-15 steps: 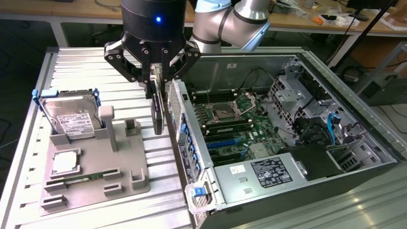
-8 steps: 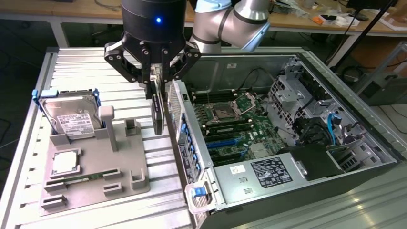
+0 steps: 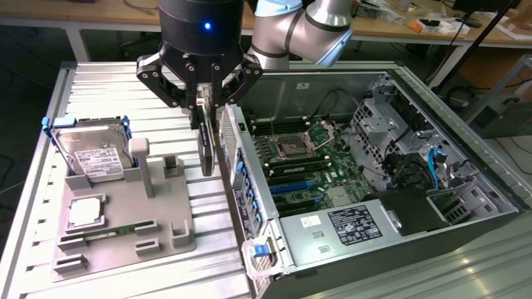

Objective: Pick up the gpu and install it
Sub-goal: 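Pick up the gpu and move the gpu toward the slot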

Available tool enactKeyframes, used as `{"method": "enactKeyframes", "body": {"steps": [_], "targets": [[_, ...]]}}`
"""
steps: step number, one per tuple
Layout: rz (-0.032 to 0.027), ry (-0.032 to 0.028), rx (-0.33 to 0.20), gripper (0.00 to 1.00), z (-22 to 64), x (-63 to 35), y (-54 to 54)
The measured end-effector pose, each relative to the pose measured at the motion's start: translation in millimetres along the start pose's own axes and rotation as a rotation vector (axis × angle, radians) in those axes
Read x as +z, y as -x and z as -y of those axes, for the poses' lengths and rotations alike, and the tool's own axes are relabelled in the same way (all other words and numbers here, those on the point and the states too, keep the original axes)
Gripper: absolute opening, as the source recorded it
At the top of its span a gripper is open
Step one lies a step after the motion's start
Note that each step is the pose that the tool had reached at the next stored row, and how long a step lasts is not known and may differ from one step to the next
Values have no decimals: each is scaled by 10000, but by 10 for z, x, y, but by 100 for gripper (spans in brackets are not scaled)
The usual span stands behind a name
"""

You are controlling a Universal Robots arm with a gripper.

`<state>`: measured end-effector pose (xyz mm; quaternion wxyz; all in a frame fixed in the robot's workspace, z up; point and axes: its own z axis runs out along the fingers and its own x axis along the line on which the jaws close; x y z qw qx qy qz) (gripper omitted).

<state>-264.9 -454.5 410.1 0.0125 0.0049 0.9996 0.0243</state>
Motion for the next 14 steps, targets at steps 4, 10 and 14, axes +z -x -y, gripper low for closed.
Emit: {"method": "enactKeyframes", "body": {"steps": [4,10,14], "targets": [[-1,0,0,27,-1,0,9],[-13,0,0,27,-2,5,203],[-16,0,1,27,-2,7,262]]}}
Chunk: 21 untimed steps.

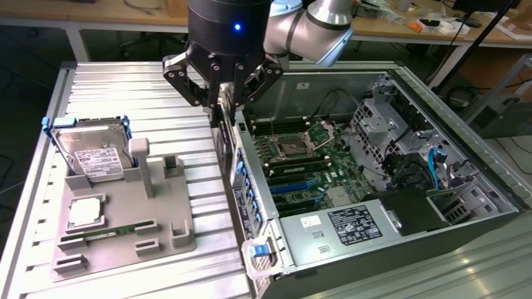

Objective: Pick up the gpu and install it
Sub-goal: 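Pick up the gpu and move the gpu toward the slot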

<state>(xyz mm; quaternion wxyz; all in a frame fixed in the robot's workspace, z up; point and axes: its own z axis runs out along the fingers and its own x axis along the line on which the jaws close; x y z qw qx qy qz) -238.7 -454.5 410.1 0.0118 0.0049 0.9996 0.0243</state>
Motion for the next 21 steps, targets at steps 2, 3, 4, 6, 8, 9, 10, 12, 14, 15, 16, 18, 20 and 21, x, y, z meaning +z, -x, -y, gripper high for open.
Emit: {"method": "enactKeyframes", "body": {"steps": [2,3,4,6,8,9,10,12,14,15,16,18,20,21], "targets": [[-2,0,0,27,0,1,26],[-2,-1,1,27,-1,1,38],[-3,-1,0,27,-1,1,50],[-4,-1,0,27,-1,2,73],[-6,-1,1,27,-1,2,97],[-6,-1,1,27,-1,2,109],[-6,0,1,27,-1,3,121],[-9,-1,1,27,-2,3,145],[-10,0,1,27,-2,4,169],[-11,0,0,27,-2,4,181],[-12,-1,1,27,-2,5,194],[-14,-1,1,27,-2,5,220],[-16,0,1,27,-2,6,245],[-17,-1,1,27,-3,6,258]]}}
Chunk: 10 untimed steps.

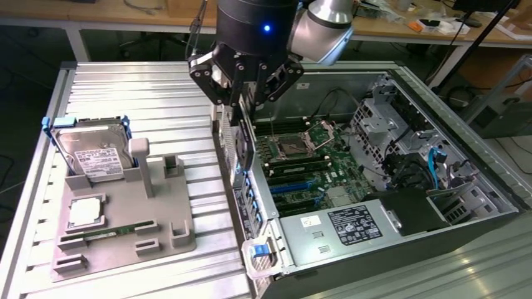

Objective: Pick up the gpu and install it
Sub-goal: 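Pick up the gpu and move the gpu toward the slot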

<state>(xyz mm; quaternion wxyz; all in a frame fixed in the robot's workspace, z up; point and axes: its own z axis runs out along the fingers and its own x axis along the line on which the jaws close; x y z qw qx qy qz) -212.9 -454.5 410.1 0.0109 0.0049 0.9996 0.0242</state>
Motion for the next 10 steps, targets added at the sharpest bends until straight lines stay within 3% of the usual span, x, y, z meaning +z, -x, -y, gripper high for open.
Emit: {"method": "enactKeyframes", "body": {"steps": [10], "targets": [[-11,0,1,27,-1,2,119]]}}
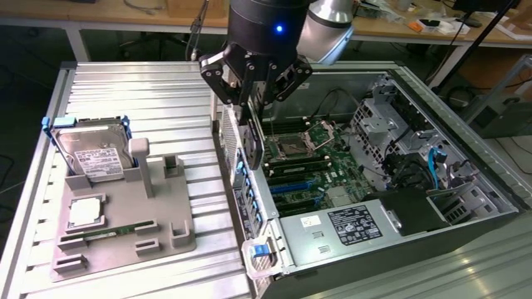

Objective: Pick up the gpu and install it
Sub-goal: 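Pick up the gpu and move the gpu toward the slot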

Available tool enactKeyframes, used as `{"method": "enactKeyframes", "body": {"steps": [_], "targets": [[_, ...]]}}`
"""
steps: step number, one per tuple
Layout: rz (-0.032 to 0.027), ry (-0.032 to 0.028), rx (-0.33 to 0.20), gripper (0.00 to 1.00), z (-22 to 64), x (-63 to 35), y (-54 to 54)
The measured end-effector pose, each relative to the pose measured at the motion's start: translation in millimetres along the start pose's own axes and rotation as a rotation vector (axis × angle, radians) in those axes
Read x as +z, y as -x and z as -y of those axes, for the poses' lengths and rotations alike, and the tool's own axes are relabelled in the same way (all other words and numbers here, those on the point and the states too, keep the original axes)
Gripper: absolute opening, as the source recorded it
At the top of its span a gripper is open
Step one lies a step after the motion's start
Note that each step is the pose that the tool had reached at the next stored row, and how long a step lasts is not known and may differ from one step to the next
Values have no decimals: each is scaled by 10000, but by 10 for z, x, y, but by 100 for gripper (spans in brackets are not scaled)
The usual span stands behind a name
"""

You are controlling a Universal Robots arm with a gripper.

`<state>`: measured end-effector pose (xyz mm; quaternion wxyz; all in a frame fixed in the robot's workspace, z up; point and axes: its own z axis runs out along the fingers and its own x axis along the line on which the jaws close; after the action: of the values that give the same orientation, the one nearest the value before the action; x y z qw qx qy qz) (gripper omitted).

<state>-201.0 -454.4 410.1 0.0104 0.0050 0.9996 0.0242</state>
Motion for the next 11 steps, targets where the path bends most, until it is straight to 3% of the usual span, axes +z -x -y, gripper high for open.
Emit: {"method": "enactKeyframes", "body": {"steps": [11], "targets": [[-9,0,0,27,-1,3,136]]}}
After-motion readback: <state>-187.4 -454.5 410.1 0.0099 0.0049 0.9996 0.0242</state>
